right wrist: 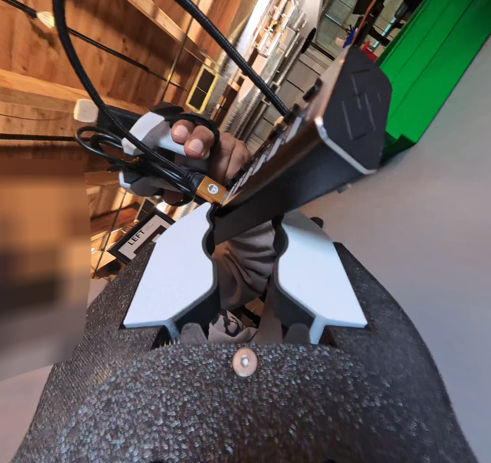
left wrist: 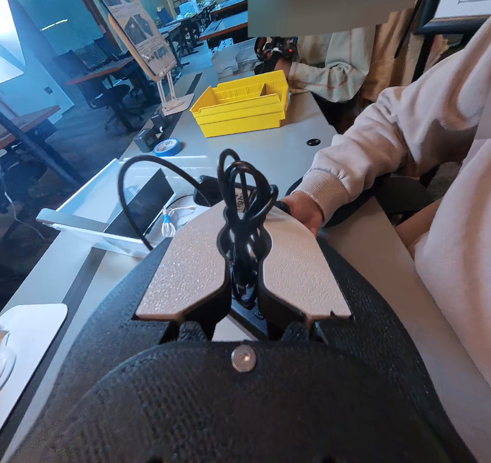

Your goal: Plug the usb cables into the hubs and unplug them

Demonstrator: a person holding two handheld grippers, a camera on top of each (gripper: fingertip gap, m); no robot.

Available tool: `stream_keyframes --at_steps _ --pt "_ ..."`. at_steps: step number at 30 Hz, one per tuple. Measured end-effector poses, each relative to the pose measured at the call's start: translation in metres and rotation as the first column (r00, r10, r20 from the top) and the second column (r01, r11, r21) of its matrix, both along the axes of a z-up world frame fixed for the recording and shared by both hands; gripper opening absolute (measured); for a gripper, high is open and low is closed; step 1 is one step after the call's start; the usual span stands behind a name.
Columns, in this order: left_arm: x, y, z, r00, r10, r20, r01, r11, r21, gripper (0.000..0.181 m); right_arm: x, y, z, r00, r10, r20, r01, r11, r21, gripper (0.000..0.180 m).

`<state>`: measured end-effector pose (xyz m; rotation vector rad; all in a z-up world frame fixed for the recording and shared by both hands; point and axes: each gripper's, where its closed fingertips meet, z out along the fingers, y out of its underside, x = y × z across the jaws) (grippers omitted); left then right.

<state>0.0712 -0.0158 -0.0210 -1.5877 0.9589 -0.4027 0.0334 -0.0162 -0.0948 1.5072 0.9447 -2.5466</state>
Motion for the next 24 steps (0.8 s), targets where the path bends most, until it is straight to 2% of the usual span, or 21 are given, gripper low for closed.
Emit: stream_keyframes --at_steps 4,8,14,20,24 --pt "0.016 -0.014 0.005 0.997 -0.076 -0.002 0.076 0.996 0.041 0.017 0.007 0.000 0.014 0.993 -0.002 -0.114 0.000 1.000 -0.022 0.040" --pt "0.025 -0.021 0.001 0.993 -0.100 -0.069 0.104 0.993 0.062 0.017 0.009 0.000 0.017 0.992 -0.019 -0.122 0.015 0.999 -0.034 0.039" --pt "0.021 -0.018 0.015 0.998 -0.058 0.026 0.055 0.993 0.109 0.019 0.016 -0.002 0.027 0.981 -0.052 -0.185 0.054 0.998 0.008 0.036" --pt "-0.004 -0.016 0.026 0.988 0.073 0.138 -0.091 0.988 0.123 0.044 0.026 0.014 0.039 0.962 -0.124 -0.244 0.123 0.992 -0.022 0.036" --pt "-0.022 -0.014 0.008 0.959 0.180 0.218 -0.197 0.978 0.060 0.062 0.031 0.030 0.048 0.938 -0.209 -0.277 0.205 0.978 -0.044 0.036"
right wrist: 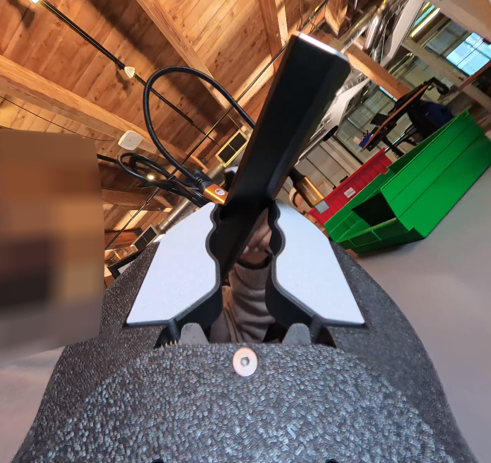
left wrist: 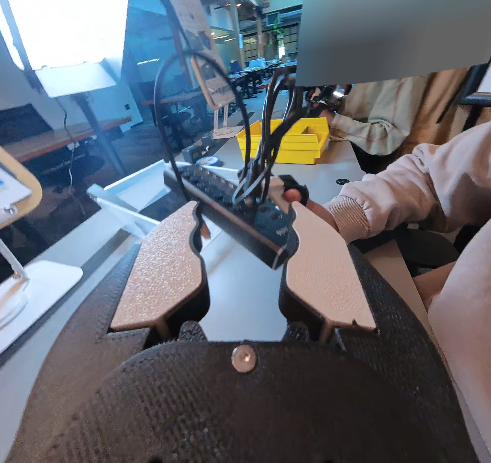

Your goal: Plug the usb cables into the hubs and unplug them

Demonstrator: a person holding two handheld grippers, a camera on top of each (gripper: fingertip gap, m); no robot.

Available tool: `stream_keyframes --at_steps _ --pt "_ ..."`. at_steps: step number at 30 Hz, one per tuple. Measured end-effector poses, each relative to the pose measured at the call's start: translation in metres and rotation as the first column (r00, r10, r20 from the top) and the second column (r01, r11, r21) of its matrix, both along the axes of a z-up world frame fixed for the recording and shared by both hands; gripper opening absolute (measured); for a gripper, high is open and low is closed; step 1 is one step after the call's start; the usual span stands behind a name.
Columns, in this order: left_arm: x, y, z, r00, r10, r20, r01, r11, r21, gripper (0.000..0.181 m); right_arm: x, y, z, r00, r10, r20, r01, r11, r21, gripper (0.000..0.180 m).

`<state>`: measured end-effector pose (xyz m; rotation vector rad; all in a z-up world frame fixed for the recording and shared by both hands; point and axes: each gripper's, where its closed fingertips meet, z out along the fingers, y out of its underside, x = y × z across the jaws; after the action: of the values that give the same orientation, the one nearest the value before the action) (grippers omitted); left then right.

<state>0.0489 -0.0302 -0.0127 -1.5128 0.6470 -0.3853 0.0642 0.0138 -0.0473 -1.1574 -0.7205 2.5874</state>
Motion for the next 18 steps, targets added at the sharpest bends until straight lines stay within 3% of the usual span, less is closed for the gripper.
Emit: stream_keyframes --at_steps 5,11,18 --pt "0.010 0.015 -0.047 0.992 0.116 0.052 -0.111 0.990 -0.088 0.088 -0.004 0.011 0.002 0.993 -0.118 0.007 0.118 0.993 0.011 0.036" --pt "0.014 0.035 -0.062 0.957 0.282 -0.070 -0.281 0.959 0.030 0.074 -0.006 0.011 0.003 0.970 -0.242 0.023 0.240 0.969 0.053 0.036" --pt "0.012 0.018 -0.031 0.983 0.167 -0.071 -0.153 0.974 0.164 0.070 0.000 -0.005 0.014 0.965 -0.260 -0.023 0.259 0.941 0.220 0.038"
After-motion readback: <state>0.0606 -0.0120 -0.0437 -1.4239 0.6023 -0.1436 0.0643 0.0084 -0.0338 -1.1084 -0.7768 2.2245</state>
